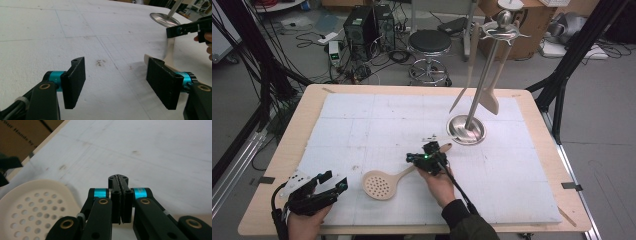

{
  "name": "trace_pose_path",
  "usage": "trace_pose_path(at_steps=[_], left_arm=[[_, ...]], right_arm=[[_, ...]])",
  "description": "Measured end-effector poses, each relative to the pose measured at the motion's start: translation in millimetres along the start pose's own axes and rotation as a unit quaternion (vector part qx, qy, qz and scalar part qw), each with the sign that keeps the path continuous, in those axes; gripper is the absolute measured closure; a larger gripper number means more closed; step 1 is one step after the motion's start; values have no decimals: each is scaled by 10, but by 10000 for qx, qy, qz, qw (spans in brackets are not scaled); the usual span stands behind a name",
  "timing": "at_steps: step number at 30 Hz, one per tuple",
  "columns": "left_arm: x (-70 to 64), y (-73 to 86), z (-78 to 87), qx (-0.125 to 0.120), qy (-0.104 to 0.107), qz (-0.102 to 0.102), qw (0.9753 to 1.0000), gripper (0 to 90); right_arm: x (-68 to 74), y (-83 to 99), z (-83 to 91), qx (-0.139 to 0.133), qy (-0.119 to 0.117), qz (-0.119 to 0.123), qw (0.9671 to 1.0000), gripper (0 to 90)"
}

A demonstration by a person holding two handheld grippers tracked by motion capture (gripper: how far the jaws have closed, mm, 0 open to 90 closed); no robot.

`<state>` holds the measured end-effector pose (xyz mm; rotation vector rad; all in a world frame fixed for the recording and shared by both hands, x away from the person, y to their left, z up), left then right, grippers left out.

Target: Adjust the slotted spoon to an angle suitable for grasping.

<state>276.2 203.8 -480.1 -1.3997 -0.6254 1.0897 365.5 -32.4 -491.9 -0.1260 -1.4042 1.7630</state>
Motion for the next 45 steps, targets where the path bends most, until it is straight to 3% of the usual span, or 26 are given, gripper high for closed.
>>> trace_pose_path(at_steps=[5,9,12,17,23,26,37,39,42,45], left_arm=[[-26,21,-20,27,43,-7,10000,324],[-18,24,-20,33,41,3,10000,324],[-19,26,-30,24,40,17,10000,324],[-35,23,-45,22,51,12,10000,324],[-46,29,-56,40,61,9,10000,324],[-51,32,-59,54,72,-18,10000,324],[-89,43,-93,79,115,-27,9999,324],[-92,42,-96,84,119,-40,9999,324],[-106,38,-103,73,136,-24,9999,324],[-114,39,-113,76,144,-28,9999,324]], right_arm=[[194,175,-213,346,-121,121,9993,895],[241,302,-254,663,-123,306,9973,895],[273,328,-202,789,-123,451,9958,895],[276,379,-80,961,-232,459,9940,895],[185,416,118,1048,-255,535,9927,896],[108,427,244,1097,-206,448,9927,896],[-140,454,590,976,-58,297,9948,895],[-188,399,650,733,15,438,9964,896],[-318,277,778,422,99,202,9989,896],[-534,175,931,222,319,-37,9992,896]])
Point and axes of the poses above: each handheld gripper's, and its own axes: z roughly backward along the jaws, y roughly out of its underside, x roughly to its left, the point moved 9 cm from there along -z, roughly forward along the jaws, and after that the axes turned 15 degrees about -x, right-handed, at the moved point
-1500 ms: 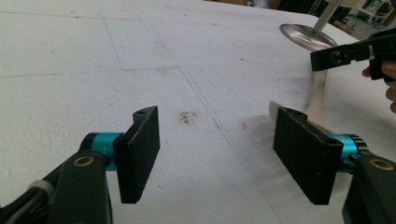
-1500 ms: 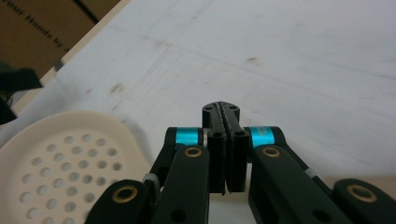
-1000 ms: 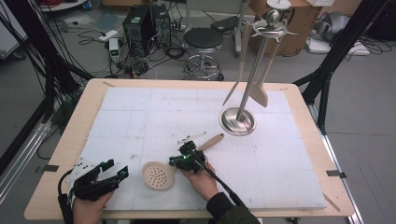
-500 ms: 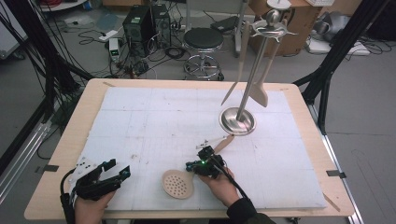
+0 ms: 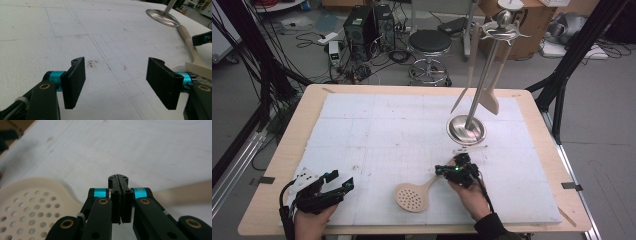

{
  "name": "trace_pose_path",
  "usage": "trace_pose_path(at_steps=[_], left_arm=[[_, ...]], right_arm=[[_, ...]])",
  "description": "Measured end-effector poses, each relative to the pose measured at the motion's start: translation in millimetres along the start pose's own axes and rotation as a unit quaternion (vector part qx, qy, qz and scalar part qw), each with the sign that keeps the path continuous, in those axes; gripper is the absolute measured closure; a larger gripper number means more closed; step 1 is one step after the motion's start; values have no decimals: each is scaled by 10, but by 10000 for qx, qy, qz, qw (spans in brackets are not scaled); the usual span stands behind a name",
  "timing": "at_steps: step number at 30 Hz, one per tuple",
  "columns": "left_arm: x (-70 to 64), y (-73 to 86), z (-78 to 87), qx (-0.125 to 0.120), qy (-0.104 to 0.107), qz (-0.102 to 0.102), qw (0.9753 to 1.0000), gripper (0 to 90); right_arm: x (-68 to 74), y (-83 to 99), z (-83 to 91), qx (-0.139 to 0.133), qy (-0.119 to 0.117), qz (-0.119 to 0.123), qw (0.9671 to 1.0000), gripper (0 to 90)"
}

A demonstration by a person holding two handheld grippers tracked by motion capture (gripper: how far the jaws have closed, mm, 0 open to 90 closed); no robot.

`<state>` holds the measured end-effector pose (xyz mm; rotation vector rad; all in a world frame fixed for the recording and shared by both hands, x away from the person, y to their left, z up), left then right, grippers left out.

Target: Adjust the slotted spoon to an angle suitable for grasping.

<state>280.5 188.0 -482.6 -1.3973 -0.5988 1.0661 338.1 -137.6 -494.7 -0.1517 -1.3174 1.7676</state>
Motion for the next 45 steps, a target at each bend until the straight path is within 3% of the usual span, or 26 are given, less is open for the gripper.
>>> trace_pose_path(at_steps=[8,14,15,22,24,27,31,35,40,45], left_arm=[[-12,-2,-15,-11,13,-7,10000,321],[-34,-10,-19,-24,50,-32,10000,316],[-42,-14,-19,-37,64,-40,10000,315],[-48,-11,-6,-32,85,-51,9999,315],[-46,-7,-10,-24,92,-62,9999,315],[-63,-3,-23,-6,118,-79,9999,315],[-73,-2,-25,-4,140,-86,9999,315],[-66,3,-22,8,131,-82,9999,316],[-62,10,-26,20,126,-81,9999,316],[-68,-6,-11,-12,125,-87,9999,316]], right_arm=[[-523,0,296,-176,582,-363,9975,896],[-858,39,350,-121,1003,-565,9933,896],[-874,27,341,-185,976,-676,9928,896],[-871,-50,189,-270,992,-734,9920,897],[-870,-73,153,-342,935,-846,9914,897],[-855,-91,78,-241,947,-892,9912,898],[-815,-143,-4,-354,761,-1026,9912,898],[-809,-127,-51,-176,787,-1002,9917,898],[-804,-148,-89,-175,727,-1121,9909,898],[-738,-210,-291,-106,637,-1092,9919,898]])
Point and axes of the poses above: each handheld gripper's, and its own axes: z roughly backward along the jaws, y roughly out of its underside, x roughly to its left, the point moved 9 cm from there along -z, roughly forward along the jaws, and after that the axes turned 15 degrees about -x, right-handed, at the moved point
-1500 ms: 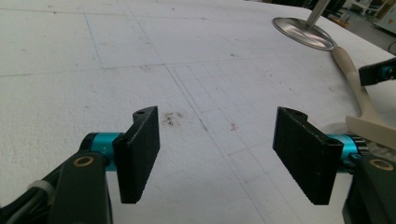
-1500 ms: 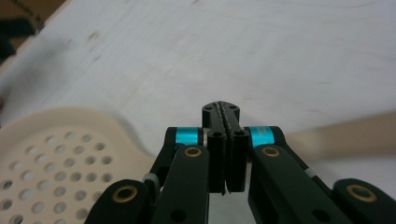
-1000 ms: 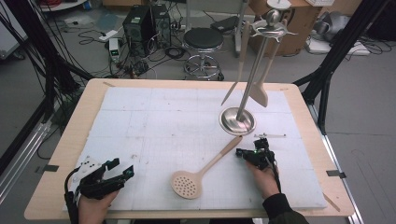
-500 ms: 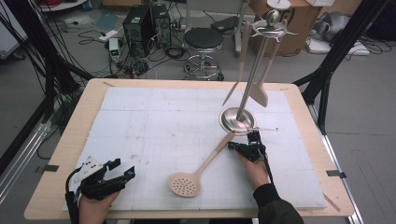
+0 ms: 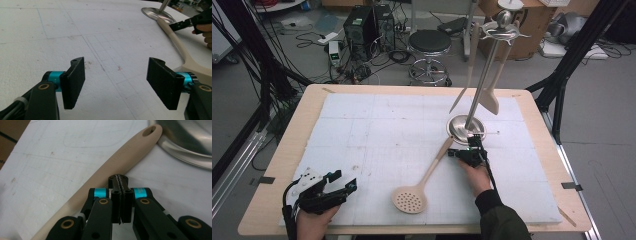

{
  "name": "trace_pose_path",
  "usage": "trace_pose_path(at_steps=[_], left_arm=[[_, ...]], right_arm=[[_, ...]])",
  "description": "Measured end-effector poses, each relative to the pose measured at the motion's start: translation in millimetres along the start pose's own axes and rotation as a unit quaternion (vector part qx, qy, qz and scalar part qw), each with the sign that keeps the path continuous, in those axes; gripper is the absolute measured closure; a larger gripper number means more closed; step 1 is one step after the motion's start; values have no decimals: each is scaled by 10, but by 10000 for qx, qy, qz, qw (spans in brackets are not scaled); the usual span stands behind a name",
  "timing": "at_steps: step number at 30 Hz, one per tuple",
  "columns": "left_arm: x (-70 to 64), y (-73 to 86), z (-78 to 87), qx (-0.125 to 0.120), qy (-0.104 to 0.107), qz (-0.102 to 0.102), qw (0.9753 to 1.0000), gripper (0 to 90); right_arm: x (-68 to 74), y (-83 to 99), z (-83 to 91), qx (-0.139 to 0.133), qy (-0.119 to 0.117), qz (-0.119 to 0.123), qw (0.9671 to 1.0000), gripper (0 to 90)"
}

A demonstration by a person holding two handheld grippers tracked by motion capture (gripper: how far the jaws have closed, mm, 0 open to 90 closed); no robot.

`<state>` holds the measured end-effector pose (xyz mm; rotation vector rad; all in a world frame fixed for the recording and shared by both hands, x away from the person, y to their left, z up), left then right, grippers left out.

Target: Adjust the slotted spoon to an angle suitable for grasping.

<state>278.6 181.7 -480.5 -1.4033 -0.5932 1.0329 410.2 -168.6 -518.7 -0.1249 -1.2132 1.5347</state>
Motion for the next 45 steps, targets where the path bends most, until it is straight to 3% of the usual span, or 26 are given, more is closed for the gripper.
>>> trace_pose_path(at_steps=[11,16,19,24,29,32,36,39,45], left_arm=[[70,3,53,-27,-52,58,10000,316],[76,7,58,-27,-58,75,10000,316],[73,7,57,-17,-60,59,10000,316],[76,12,52,-5,-69,51,10000,317],[61,10,33,-1,-39,27,10000,317],[54,4,30,-18,-39,29,10000,317],[77,1,36,-32,-70,48,10000,317],[92,0,37,-36,-82,59,9999,317],[63,-2,22,-23,-54,34,10000,317]], right_arm=[[436,12,-429,391,-292,315,9983,898],[654,91,-533,630,-551,547,9950,898],[817,173,-589,799,-811,525,9921,898],[1039,300,-638,997,-1121,727,9860,898],[1192,436,-560,1495,-1497,1081,9714,898],[1230,474,-538,1622,-1635,1112,9667,897],[1193,417,-508,1482,-1472,1042,9724,894],[1222,367,-442,1432,-1493,878,9744,775],[1282,358,-369,1458,-1584,719,9739,662]])
Point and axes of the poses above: each handheld gripper's, and its own axes: z roughly backward along the jaws, y roughly out of its underside, x roughly to its left, the point moved 9 cm from there along -z, roughly forward along the jaws, and after that the axes turned 15 degrees about -x, right-handed, at the moved point
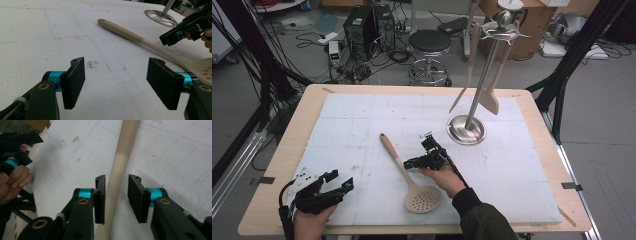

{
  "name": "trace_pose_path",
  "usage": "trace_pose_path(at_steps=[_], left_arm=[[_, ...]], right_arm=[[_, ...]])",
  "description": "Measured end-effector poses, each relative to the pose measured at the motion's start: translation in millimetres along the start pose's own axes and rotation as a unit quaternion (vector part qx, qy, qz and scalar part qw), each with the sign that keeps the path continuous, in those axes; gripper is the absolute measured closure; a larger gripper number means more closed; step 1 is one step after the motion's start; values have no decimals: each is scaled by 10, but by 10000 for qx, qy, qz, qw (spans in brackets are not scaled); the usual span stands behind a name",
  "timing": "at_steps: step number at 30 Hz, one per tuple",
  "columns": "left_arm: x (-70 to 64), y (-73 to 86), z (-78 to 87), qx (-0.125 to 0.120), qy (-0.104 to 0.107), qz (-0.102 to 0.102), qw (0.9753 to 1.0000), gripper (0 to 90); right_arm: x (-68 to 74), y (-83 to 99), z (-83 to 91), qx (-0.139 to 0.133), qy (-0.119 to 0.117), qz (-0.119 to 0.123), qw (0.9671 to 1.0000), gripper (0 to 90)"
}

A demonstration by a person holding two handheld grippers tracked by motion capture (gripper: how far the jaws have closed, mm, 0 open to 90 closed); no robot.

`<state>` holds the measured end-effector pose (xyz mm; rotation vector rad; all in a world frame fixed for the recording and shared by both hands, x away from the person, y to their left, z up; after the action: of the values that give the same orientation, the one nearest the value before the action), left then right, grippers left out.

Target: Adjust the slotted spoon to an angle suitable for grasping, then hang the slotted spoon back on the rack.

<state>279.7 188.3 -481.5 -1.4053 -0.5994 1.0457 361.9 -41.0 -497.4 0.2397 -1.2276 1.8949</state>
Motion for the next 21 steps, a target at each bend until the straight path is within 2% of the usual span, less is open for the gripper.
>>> trace_pose_path(at_steps=[3,5,7,8,10,14,16,21], left_arm=[[-3,2,1,4,0,6,10000,317],[-3,-2,0,-14,-7,24,10000,317],[-5,-3,-3,-6,6,10,10000,317],[-7,-3,-6,-5,8,1,10000,317],[-19,-3,-11,-6,25,3,10000,317],[-14,-6,-9,-8,21,-17,10000,317],[-11,-9,-4,-12,31,4,10000,317],[-21,-10,-9,-22,35,6,10000,317]], right_arm=[[52,41,-23,97,-95,85,9999,641],[88,77,-41,190,-75,147,9997,626],[88,91,-47,270,57,319,9991,614],[101,99,-42,325,107,266,9991,614],[116,104,-48,381,125,327,9987,614],[124,150,-84,674,378,573,9954,622],[139,155,-103,721,471,696,9938,635],[135,166,-121,785,646,790,9917,646]])
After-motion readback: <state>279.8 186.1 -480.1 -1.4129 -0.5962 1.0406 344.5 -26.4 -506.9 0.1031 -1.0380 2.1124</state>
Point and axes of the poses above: each handheld gripper's, and its own axes: z roughly backward along the jaws, y roughly out of its underside, x roughly to its left, the point moved 9 cm from there along -z, roughly forward along the jaws, and after that the axes turned 15 degrees about -x, right-handed, at the moved point
